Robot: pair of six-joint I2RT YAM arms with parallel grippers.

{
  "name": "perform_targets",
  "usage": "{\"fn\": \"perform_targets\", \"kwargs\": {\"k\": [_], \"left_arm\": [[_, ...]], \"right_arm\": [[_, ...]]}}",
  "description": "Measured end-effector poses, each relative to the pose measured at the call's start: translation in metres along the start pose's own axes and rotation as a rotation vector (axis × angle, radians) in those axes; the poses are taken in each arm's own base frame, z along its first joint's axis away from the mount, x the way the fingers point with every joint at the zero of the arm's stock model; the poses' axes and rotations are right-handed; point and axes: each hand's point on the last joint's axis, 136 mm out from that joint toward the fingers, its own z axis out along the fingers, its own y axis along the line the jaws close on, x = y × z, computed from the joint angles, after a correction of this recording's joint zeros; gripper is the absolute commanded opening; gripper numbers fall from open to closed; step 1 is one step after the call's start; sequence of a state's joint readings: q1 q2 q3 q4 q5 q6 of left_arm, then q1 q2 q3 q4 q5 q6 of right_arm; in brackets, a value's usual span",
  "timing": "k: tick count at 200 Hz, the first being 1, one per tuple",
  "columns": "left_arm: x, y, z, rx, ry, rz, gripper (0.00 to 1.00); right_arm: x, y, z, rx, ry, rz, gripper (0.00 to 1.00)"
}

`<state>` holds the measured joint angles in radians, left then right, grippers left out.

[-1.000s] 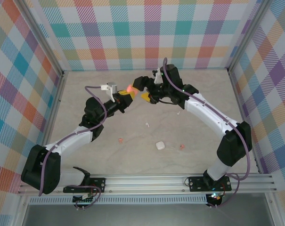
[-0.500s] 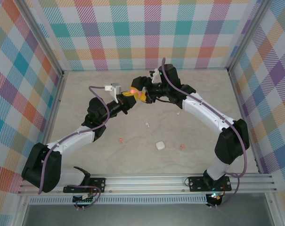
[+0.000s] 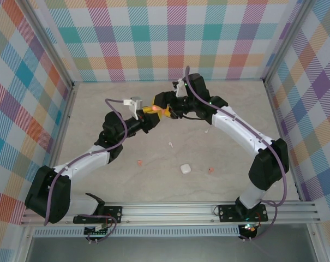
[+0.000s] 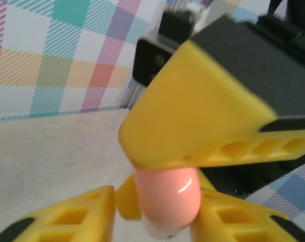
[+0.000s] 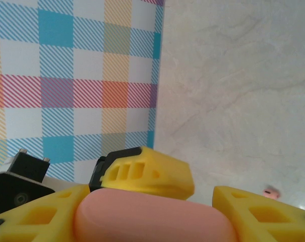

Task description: Insert the wireless bluetooth earbuds into the charging case

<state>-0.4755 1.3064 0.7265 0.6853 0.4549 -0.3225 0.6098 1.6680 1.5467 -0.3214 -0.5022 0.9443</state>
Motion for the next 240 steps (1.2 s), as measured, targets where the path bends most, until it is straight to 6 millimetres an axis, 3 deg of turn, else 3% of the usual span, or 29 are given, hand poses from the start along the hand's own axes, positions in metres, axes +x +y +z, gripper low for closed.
{"fn": "perform_targets", "kwargs": {"k": [38,70,131,201,240], "left_arm": [[0.004,0.0,-0.005,-0.022,0.038,0.005,0.66],[-0.001,-0.006,-0.014,-0.033,0.045,0.03,0.69],[-0.004,-0.024,-0.03,0.031,0.044,0.087,0.65],[-0.009,-0.023,-0.009,0.127,-0.036,0.074,0.58],[-0.008,-0.024,-0.001,0.165,-0.05,0.065,0.55]], "right_arm": [[-0.005,-0.004,-0.006,0.051,-0.037,-0.142,0.39],[-0.009,0.0,-0.015,0.086,-0.06,-0.265,0.39],[-0.009,0.015,-0.031,0.094,-0.075,-0.474,0.39],[-0.004,0.028,-0.045,0.07,-0.094,-0.571,0.4],[-0.001,0.027,-0.044,0.058,-0.085,-0.568,0.4]]}}
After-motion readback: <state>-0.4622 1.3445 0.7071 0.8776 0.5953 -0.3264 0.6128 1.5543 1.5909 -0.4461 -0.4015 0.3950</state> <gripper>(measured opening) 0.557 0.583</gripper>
